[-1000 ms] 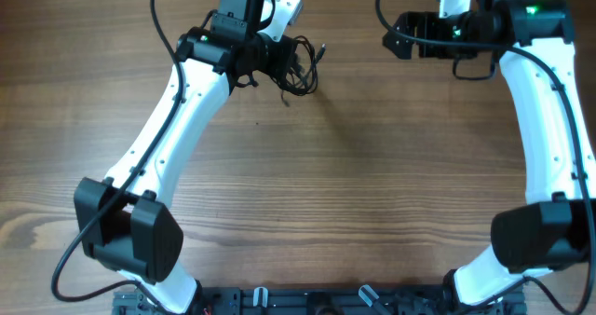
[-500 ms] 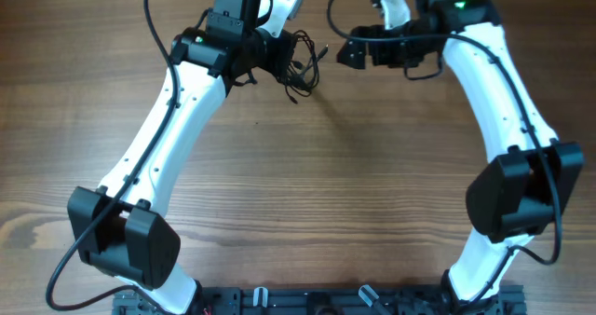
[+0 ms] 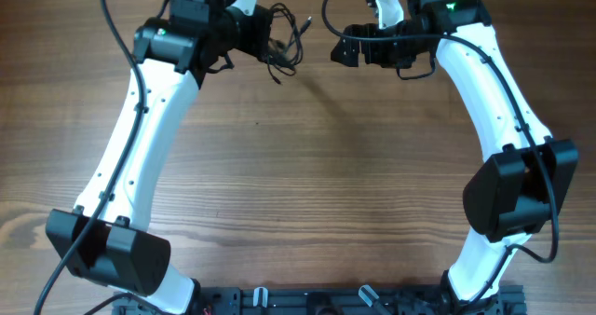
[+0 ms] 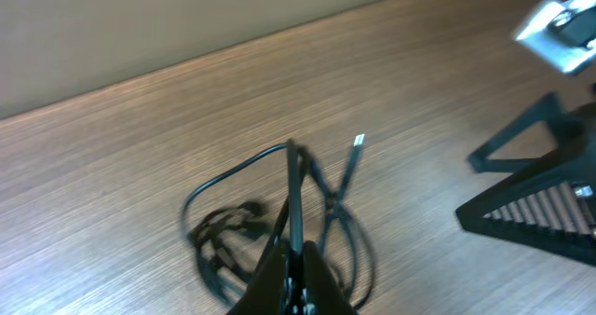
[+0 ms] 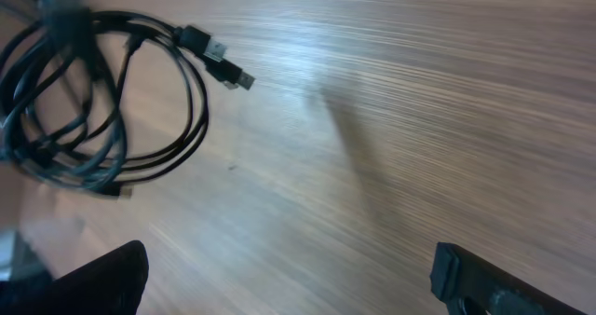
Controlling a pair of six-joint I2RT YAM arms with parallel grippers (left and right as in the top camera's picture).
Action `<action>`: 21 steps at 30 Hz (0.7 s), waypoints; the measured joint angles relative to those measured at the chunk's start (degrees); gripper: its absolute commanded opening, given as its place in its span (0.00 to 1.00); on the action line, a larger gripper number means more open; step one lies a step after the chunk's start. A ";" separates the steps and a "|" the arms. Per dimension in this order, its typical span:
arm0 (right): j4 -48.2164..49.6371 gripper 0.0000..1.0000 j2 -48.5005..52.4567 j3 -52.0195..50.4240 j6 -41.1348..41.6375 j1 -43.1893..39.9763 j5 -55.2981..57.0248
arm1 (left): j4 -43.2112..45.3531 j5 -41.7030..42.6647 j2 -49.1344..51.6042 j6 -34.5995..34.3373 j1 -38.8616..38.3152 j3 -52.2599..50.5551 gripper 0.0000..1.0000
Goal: Untangle cables
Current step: 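Grasp a loop of the held cables with the right gripper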
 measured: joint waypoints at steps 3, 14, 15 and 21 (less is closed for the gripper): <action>0.50 1.00 0.00 0.00 -5.62 0.02 -10.71 | 0.13 1.99 -0.04 -0.39 0.02 1.66 0.04; -0.57 1.00 0.00 -1.38 -15.89 3.19 -20.83 | 0.22 3.89 -1.60 -0.44 -0.07 2.86 0.04; 0.20 1.00 0.00 -2.29 -16.55 3.63 -20.94 | 0.24 3.89 -1.60 -0.44 -0.07 2.86 0.04; 6.93 1.00 0.02 -9.29 -20.83 4.07 -21.66 | 0.83 3.87 -1.62 -0.59 -0.07 2.93 0.04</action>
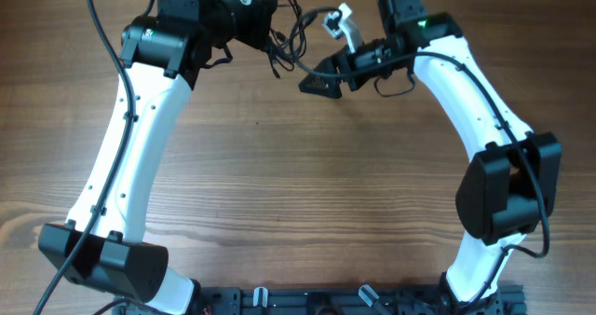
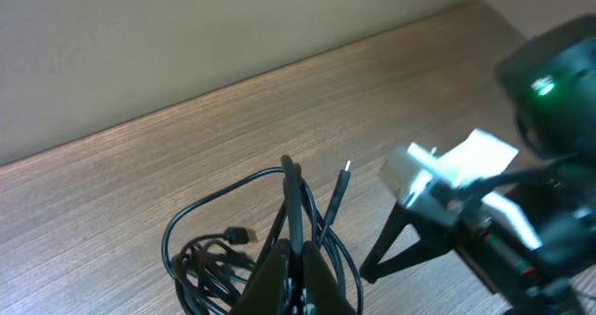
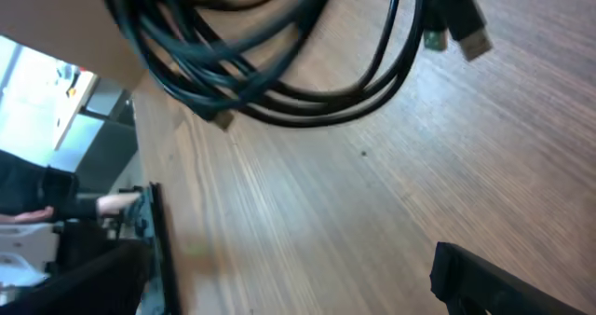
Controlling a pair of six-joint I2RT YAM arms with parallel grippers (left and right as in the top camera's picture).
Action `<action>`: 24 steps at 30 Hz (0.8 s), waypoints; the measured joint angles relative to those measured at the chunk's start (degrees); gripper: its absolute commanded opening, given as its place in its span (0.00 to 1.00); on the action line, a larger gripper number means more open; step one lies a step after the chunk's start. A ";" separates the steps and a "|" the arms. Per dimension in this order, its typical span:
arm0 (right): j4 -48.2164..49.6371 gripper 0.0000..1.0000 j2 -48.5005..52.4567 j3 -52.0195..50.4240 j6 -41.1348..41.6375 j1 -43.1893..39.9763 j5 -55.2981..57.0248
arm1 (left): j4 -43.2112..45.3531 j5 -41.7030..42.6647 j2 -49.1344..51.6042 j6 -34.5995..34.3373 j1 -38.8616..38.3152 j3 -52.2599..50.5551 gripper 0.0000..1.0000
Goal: Untangle cables
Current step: 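Grasp a loop of the held cables with the right gripper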
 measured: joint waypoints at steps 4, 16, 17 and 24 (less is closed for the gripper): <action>5.25 1.00 0.00 -4.72 -3.04 -0.04 -1.62 | 0.00 0.00 0.00 -0.02 0.00 0.04 0.04; 20.96 0.96 0.11 -9.79 -6.82 0.00 -8.31 | -0.57 0.00 0.00 -0.44 0.00 0.04 0.04; 21.59 0.96 0.11 -9.79 -6.82 0.02 -8.68 | -0.61 0.00 0.00 -0.44 0.00 0.04 0.04; 27.89 0.96 0.11 -9.79 -6.80 0.74 -10.62 | -1.36 0.00 0.00 -0.46 0.00 0.04 0.04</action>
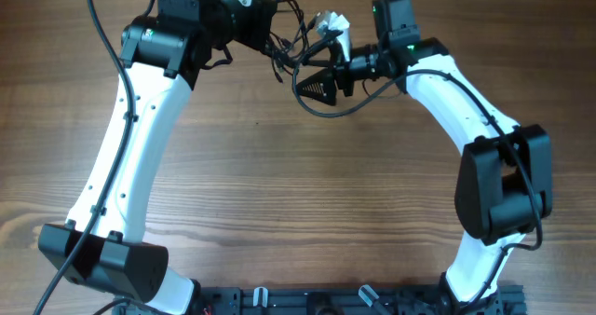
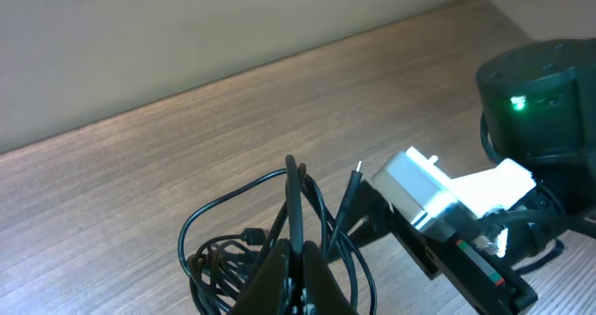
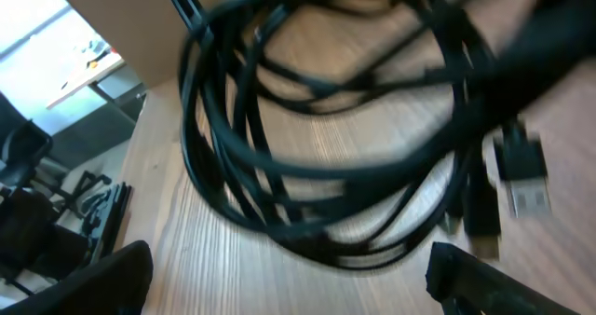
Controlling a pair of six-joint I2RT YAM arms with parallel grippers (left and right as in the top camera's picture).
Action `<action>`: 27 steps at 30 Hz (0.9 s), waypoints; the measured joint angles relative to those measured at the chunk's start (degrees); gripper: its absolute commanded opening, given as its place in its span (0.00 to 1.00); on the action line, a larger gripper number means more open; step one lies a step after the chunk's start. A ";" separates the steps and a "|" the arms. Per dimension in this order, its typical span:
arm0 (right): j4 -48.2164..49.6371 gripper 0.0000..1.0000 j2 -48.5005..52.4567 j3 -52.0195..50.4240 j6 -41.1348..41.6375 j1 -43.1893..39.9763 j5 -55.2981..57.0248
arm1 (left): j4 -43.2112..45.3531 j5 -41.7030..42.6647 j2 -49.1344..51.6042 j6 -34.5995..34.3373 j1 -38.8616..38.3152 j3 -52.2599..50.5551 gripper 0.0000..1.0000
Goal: Untangle cables
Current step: 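Grasp a loop of the held cables with the right gripper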
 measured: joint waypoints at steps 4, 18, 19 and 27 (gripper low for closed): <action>4.55 0.96 0.00 -0.02 0.11 1.31 -0.44 | -0.72 0.00 0.00 0.00 0.00 0.00 0.04; 9.51 0.67 0.00 -0.02 4.20 5.60 -0.48 | -1.03 -0.02 -0.26 0.00 0.00 0.22 0.04; 9.11 0.61 0.00 -0.02 4.28 5.60 -0.31 | -1.05 -0.02 -0.44 0.00 0.00 0.22 0.04; 8.26 0.08 0.00 -0.13 4.48 5.60 0.57 | -1.05 -0.07 -2.08 0.00 0.00 0.22 0.04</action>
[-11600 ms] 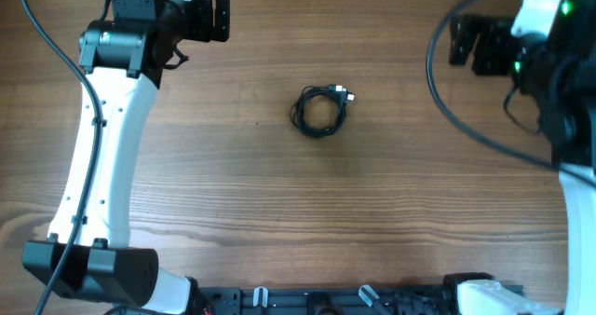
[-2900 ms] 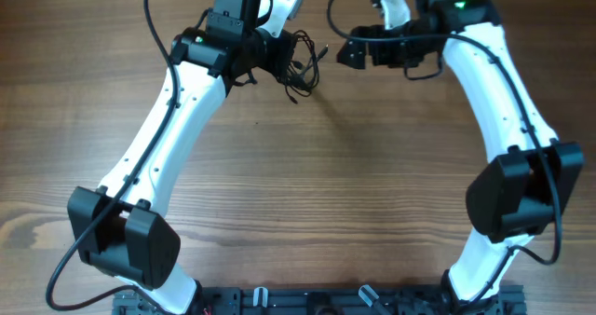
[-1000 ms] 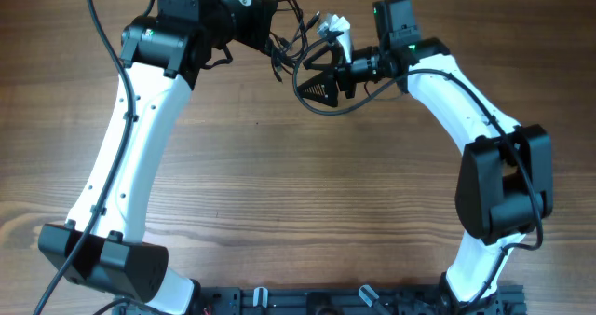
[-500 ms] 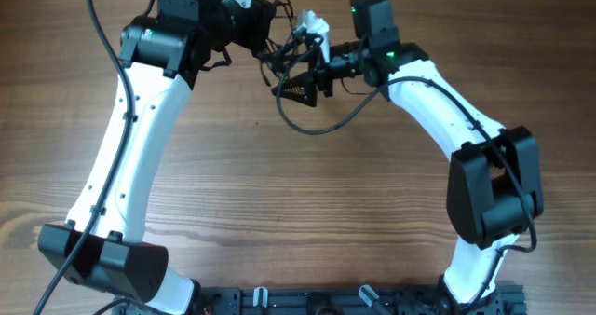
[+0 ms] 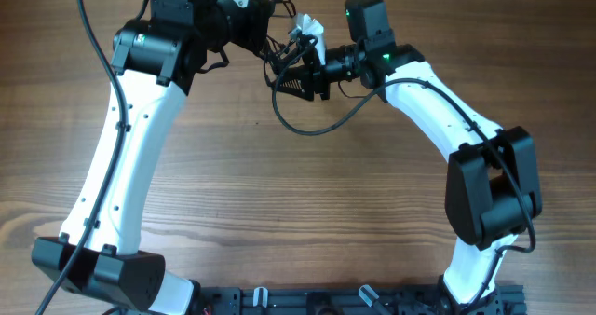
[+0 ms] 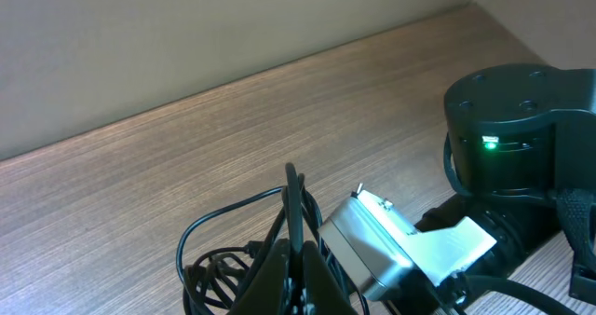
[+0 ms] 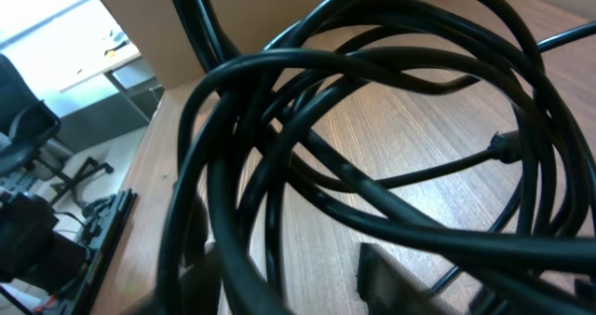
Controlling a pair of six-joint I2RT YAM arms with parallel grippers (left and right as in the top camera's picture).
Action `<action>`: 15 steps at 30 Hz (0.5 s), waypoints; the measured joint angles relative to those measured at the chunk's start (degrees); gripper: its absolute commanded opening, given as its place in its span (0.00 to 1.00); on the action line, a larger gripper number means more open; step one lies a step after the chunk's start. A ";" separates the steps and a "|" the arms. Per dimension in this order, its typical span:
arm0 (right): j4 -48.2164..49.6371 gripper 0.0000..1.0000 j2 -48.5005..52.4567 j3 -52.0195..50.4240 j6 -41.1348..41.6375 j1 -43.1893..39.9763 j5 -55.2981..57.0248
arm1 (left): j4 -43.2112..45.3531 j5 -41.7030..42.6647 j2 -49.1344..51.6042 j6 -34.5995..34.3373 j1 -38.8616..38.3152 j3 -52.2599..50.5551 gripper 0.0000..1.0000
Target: Untangle cables
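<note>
A tangle of black cables (image 5: 282, 47) hangs over the far middle of the wooden table (image 5: 279, 203); one long loop (image 5: 307, 127) droops from it toward me. My left gripper (image 5: 264, 28) is shut on one upright strand of it, which the left wrist view shows pinched between the jaws of the left gripper (image 6: 293, 248). My right gripper (image 5: 291, 75) is pushed into the bundle from the right. In the right wrist view the cables (image 7: 354, 73) fill the frame. The right gripper (image 7: 284, 282) is open, strands crossing between its fingers (image 7: 396, 282), with bare wood showing in the gap.
Both white arms reach across the table's far half and meet over the bundle. A black rail with clamps (image 5: 307, 301) runs along the near edge. A tan wall (image 6: 186, 35) rises just behind the table's far edge.
My right gripper has moved left, further into the bundle, and its fingers stand closer together around the strands. A cable loop now hangs lower over the table. My left gripper still holds its strand.
My left gripper held the tangle at the far left while my right gripper stood wide open well to the right. The right gripper was then nearer the bundle, then at its edge, and now sits in it with strands between narrowed fingers.
</note>
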 measured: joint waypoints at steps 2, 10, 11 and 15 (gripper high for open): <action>0.04 0.05 0.00 0.00 -0.07 0.00 -0.04 | 0.00 -0.02 -0.04 0.00 0.00 0.00 0.04; -1.29 0.04 0.00 0.00 5.73 -0.04 7.52 | -0.24 -1.68 -0.04 0.00 0.00 0.00 0.04; -2.01 0.04 0.00 0.00 6.86 -0.13 9.38 | -0.28 -1.97 -0.04 0.00 0.00 0.00 0.04; -4.61 0.04 0.00 0.00 11.04 -0.98 16.48 | -0.44 -2.73 -0.04 0.02 0.00 0.00 0.04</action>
